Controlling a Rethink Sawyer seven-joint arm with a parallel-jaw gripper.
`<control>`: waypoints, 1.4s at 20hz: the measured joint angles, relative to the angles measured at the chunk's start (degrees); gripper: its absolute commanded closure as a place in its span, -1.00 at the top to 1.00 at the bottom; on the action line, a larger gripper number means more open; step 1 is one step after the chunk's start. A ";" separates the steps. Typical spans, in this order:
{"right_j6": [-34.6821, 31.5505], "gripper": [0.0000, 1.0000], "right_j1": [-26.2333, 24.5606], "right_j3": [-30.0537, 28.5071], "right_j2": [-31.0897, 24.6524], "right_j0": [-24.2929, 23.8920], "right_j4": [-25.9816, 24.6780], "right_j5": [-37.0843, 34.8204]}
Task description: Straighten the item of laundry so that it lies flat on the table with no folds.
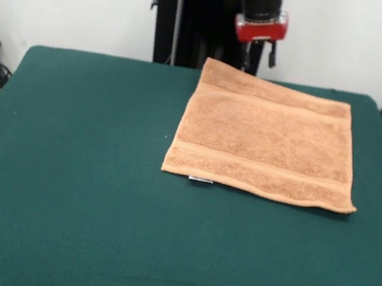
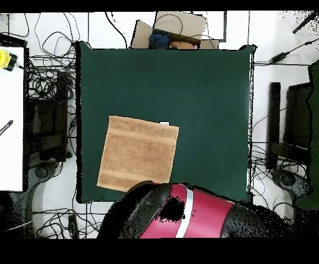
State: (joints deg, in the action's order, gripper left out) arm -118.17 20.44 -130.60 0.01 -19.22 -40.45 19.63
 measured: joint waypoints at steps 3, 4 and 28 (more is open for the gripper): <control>0.00 1.00 3.17 -1.48 -1.07 -0.70 0.78 -1.72; 0.00 1.00 5.62 -2.73 -2.20 -1.11 2.02 -3.44; 0.00 1.00 20.64 11.35 -9.31 13.62 15.39 -30.05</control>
State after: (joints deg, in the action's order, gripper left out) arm -118.17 41.08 -119.25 -9.31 -5.60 -25.06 -10.42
